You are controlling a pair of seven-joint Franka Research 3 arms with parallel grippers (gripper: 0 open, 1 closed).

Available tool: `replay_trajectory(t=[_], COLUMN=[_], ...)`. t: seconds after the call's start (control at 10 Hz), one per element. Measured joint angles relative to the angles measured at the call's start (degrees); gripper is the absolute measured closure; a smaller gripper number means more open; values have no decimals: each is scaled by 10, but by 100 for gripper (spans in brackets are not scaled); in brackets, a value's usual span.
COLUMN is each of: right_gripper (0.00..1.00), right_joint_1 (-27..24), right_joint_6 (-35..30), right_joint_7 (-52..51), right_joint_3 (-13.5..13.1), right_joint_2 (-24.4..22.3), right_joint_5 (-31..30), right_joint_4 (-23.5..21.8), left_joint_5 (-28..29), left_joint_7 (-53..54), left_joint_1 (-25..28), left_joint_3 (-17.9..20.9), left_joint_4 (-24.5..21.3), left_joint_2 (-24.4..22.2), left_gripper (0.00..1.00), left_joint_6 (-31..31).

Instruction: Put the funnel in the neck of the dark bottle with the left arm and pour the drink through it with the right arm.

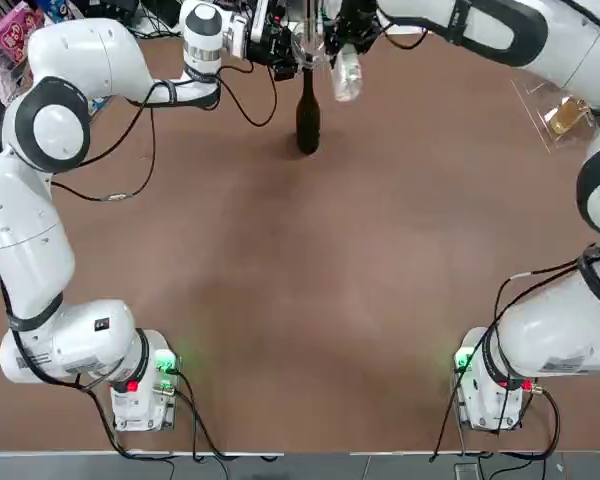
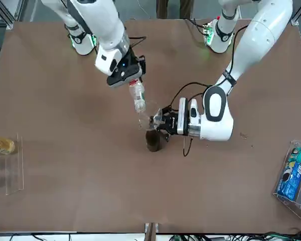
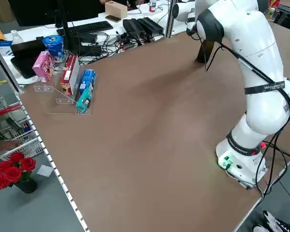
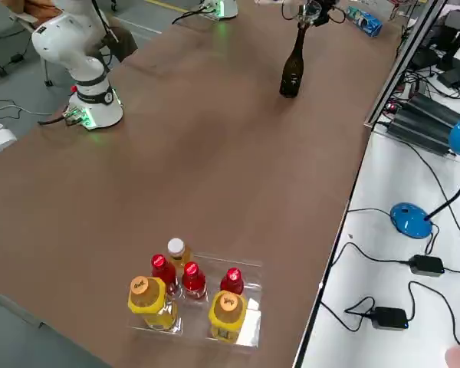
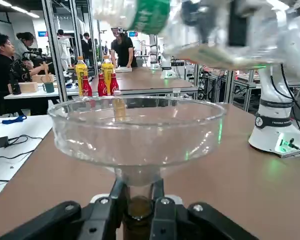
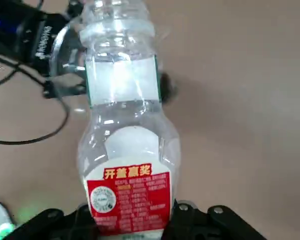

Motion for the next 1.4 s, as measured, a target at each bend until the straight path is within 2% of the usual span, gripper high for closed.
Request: replay_trajectory(t=[0.1, 0.2, 0.4, 0.5, 0.7, 0.8, 1.1, 1.2, 1.4], right_gripper=[61, 61, 61, 61, 61, 61, 61, 61, 61], right_joint_1=[-3, -5, -11, -15, -16, -15, -18, -19, -21], right_joint_6=[-6, -10, -31, -46, -58, -60, -61, -60, -59], right_joint_7=[-56, -125, -282, -349, -487, -568, -864, -958, -1124], right_joint_3=[-23, -59, -159, -197, -268, -313, -467, -509, -569], right_joint_2=[-4, -10, -36, -46, -56, -60, -71, -71, -71], right_joint_5=[8, 35, 113, 132, 178, 212, 331, 360, 411], right_joint_4=[-1, -1, -1, -2, -11, -27, -111, -139, -177], left_joint_5=[0, 0, 0, 0, 37, 81, 241, 299, 418], left_joint_7=[0, 0, -3, -4, -3, -3, -32, -103, -320], left_joint_1=[0, 1, 6, 10, 44, 78, 186, 210, 241], left_joint_3=[0, 0, 0, 0, -1, -1, 1, 4, 7], left_joint_4=[0, 1, 11, 14, 13, 3, -60, -64, -29], left_joint_2=[0, 0, 0, 0, -10, -31, -146, -173, -198], left_gripper=[61, 45, 15, 2, 0, 0, 0, 0, 0], left_joint_6=[0, 0, 0, 0, -15, -39, -63, -81, -168])
